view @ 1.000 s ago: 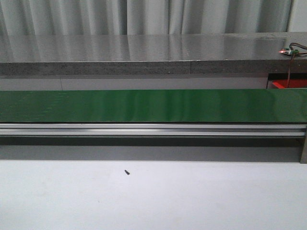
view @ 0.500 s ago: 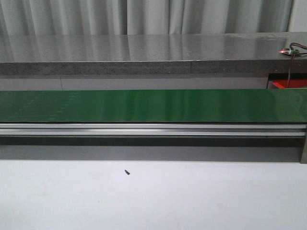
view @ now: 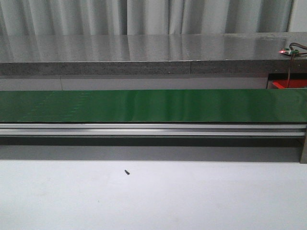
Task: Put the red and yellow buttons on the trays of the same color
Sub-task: 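Withdraw the right gripper back over the belt's end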
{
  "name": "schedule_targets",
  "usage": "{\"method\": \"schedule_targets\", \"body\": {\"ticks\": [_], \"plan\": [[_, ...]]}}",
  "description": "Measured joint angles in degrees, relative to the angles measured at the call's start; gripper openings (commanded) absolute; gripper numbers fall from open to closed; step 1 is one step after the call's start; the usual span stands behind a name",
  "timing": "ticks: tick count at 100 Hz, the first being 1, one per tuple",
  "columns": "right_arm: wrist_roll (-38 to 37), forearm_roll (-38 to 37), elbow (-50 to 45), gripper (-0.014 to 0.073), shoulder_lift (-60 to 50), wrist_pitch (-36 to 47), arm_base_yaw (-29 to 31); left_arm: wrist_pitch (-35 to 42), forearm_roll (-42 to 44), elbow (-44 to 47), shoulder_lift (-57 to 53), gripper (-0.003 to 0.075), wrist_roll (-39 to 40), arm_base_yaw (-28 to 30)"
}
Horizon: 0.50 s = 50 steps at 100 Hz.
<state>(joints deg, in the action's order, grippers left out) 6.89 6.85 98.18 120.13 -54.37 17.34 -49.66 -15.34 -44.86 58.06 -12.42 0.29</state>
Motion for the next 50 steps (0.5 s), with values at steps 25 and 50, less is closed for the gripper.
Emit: {"method": "schedule_targets", "body": {"ticks": [25, 50], "plan": [[0.0, 0.0, 0.0, 0.0435, -0.48, 0.0, 0.0, 0.0, 0.0, 0.0, 0.0, -0.002, 0.0, 0.0], [0.0, -0.25, -0.22, 0.0435, -3.48, -1.8, -0.59, 0.0, 0.0, 0.0, 0.0, -0.002, 0.0, 0.0]]}}
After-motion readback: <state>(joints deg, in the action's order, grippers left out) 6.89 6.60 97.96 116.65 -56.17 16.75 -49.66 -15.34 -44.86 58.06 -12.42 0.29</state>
